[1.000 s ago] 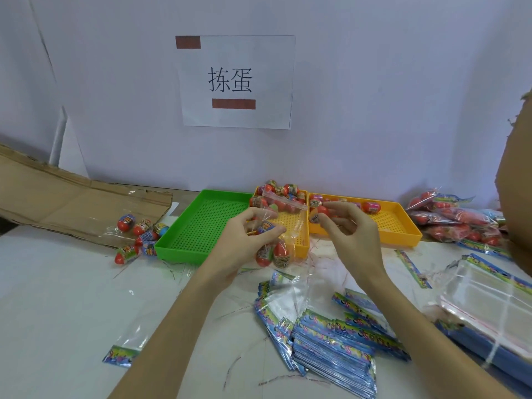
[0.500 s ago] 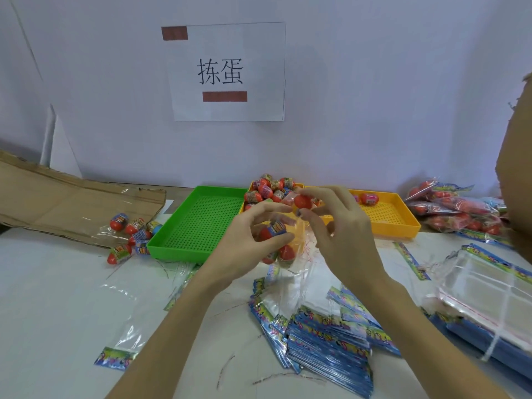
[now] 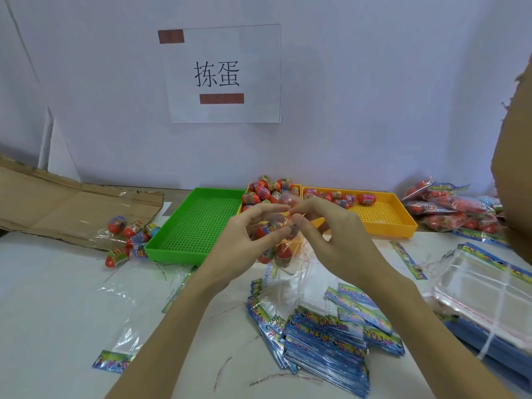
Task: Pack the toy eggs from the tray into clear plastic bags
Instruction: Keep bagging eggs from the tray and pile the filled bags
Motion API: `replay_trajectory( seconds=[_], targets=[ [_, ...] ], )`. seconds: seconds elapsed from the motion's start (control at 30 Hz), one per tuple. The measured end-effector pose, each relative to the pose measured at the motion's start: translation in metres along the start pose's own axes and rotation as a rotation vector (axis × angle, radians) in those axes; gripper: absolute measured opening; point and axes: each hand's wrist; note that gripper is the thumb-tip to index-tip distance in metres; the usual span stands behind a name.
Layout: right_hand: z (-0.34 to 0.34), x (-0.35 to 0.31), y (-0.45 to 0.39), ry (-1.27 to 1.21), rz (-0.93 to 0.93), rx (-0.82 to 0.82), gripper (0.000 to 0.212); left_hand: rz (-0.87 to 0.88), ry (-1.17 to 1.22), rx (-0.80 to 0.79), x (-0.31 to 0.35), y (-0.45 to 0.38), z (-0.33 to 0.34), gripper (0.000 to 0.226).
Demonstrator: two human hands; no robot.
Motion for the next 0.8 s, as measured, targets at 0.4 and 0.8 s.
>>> replay_trajectory(
  seconds=[0.4,0.8],
  targets=[
    [-0.002,0.0,-0.002,0.073,-0.139,0.249,0.009,-0.128,0.219,0.184,-0.001,-0.004,-0.001,0.038],
    [0.007,0.006,0.001,-0.57,0.557,-0.026,0.009,-0.241,0.422,0.225,0.0,-0.004,0.004,0.023]
  ],
)
Point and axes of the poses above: each hand's wrist, its own y-axis away from the middle knuckle, its own z-axis out of the palm, x = y × z, and after that the axes turned 11 degrees about z, right-handed
